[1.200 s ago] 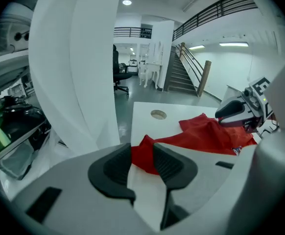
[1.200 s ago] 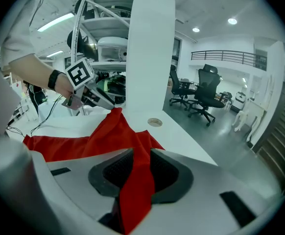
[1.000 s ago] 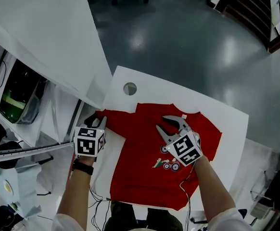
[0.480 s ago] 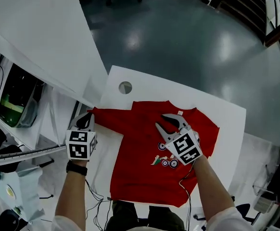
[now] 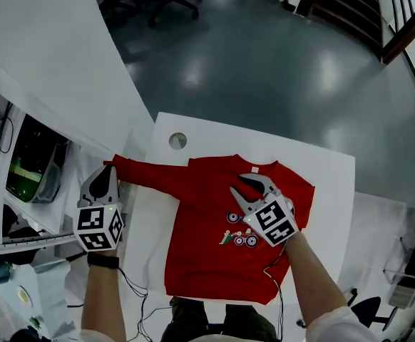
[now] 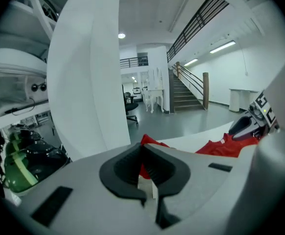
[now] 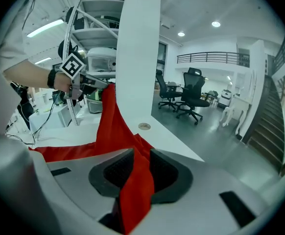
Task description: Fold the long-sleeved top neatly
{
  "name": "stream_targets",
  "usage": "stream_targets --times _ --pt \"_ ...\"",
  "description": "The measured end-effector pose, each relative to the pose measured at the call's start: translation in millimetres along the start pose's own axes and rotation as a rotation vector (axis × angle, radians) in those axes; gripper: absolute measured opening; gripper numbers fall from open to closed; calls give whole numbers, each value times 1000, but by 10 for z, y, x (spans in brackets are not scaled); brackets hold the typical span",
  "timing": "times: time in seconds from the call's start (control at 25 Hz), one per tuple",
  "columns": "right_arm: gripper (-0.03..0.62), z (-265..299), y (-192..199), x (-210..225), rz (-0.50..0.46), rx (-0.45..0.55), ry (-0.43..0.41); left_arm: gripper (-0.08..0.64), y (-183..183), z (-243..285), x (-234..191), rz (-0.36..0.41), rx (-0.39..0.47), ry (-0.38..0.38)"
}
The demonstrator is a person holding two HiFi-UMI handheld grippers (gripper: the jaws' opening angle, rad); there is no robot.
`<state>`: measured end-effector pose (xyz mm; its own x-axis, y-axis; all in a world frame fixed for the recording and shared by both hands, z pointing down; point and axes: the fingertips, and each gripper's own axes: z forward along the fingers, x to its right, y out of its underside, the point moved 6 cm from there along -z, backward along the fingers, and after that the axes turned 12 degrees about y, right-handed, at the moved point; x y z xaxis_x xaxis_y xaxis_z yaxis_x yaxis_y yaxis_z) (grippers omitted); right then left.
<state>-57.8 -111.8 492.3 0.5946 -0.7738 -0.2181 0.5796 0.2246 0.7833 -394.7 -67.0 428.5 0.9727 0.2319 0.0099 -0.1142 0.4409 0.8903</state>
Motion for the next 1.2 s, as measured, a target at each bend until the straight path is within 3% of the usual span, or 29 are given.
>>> stream_targets --times 0.2,0.56,0.72,1.2 --pt "114 -150 -4 23 16 7 15 17 -560 -121 173 73 128 35" --pt "114 -523 108 206 52 17 78 17 -1328 -209 1039 268 276 222" --pt "114 -723 240 312 77 16 116 17 -1430 -136 1489 369 261 295" --pt "114 -1476 1003 656 187 -29 243 17 -1349 245 2878 538 176 531"
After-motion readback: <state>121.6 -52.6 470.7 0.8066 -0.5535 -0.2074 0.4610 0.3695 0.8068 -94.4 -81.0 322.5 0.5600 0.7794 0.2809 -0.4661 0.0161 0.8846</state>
